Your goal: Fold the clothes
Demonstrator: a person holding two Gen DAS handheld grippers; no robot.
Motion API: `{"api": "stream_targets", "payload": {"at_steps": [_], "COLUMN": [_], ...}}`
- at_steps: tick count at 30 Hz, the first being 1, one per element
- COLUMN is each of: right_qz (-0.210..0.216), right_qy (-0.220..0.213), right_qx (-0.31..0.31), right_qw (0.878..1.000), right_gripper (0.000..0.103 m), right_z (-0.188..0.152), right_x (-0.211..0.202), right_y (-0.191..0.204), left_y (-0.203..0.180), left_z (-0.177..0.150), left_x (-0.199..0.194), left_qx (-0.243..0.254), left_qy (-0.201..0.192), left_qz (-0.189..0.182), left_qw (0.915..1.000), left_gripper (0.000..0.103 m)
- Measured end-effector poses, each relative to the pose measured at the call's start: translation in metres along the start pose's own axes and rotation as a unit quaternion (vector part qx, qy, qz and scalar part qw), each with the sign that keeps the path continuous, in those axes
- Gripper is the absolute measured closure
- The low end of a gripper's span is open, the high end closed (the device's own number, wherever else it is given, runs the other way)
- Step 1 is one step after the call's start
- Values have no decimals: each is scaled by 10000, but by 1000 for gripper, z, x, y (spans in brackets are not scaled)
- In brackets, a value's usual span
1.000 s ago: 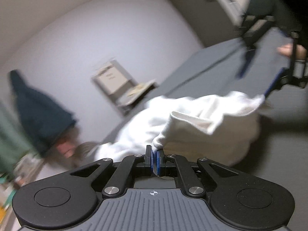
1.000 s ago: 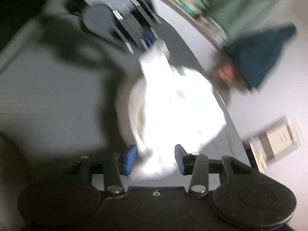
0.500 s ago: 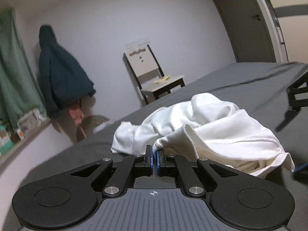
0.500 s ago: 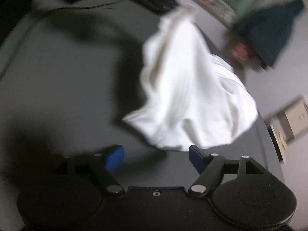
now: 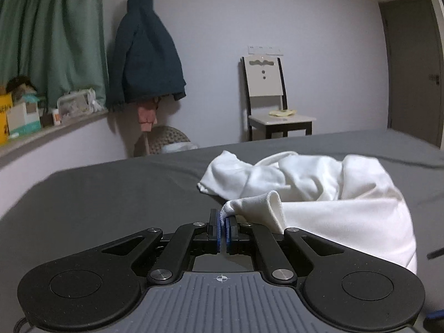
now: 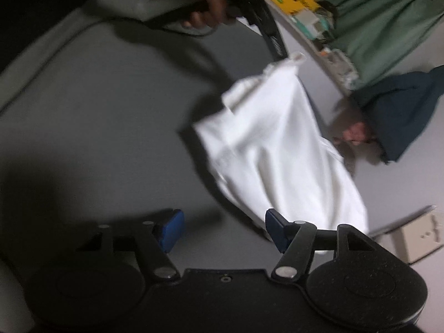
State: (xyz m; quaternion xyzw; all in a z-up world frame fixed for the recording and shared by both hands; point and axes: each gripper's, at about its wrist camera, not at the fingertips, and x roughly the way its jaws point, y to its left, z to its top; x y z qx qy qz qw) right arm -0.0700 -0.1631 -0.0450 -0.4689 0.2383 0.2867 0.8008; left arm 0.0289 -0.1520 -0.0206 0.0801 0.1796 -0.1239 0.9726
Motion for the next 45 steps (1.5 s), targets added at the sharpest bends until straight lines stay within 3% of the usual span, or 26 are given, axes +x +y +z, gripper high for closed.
{"api": "stream_targets", "payload": {"at_steps": [4,6,8,12,15,18,19,22,25,28,30,33,37,38,39,41,42,45], "right_qz": [-399,-687,-922,-1611,-2502,-3173,-3246,-2679,-1583,-597,-223,-227,-233,-234,-160,53,-77,-1428], "right_qy": [33,166,235,186,-171,-854,-1021,-871,-278,220,378,345,302,292,256,151,134,204], "right_qx": [-295,-507,-555,202,996,1587,1628,1283,1596,1926,2010,2062,2132,2149,2208,2417,2410,1861], "right_qw": [9988,9962,9939,9866,9629,9310,9261,9509,9740,9792,9786,9776,9763,9759,9749,9702,9704,9719], "right_gripper": [65,83,95,100,101,102,102,101,98,80,67,59,59,66,81,92,94,96], "right_z": [6,7,5,-3,-1,13,19,29,9,-19,-30,-31,-33,-34,-33,-32,-32,-24], "right_x": [17,30,38,27,-4,-41,-49,-44,-33,-23,-18,-3,17,22,27,27,22,-11], "right_y": [3,5,1,-43,-95,-133,-140,-131,-110,-94,-85,-87,-90,-91,-93,-98,-100,-112], "left_y": [0,1,3,10,13,2,1,3,11,16,16,15,17,19,21,24,25,27], "left_z": [-5,-5,-5,-4,-1,-2,-3,-7,-8,-9,-9,-9,-9,-9,-9,-9,-9,-8], "left_x": [2,2,2,2,1,3,4,10,16,19,21,23,22,22,22,21,21,18], "left_qx": [49,5,-15,-185,-419,-145,-96,-135,-295,-391,-409,-379,-403,-441,-490,-553,-570,-617], "left_qy": [19,36,41,29,-20,-56,-21,131,229,265,267,261,167,135,117,74,51,-135], "left_qz": [52,76,126,200,66,53,44,95,237,356,402,460,661,699,716,760,788,828], "left_qw": [10000,10000,9999,9996,9991,9999,9999,9998,9990,9983,9980,9979,9969,9965,9962,9955,9952,9946], "left_gripper": [100,99,99,99,99,100,100,100,100,100,99,99,99,99,99,99,99,99]}}
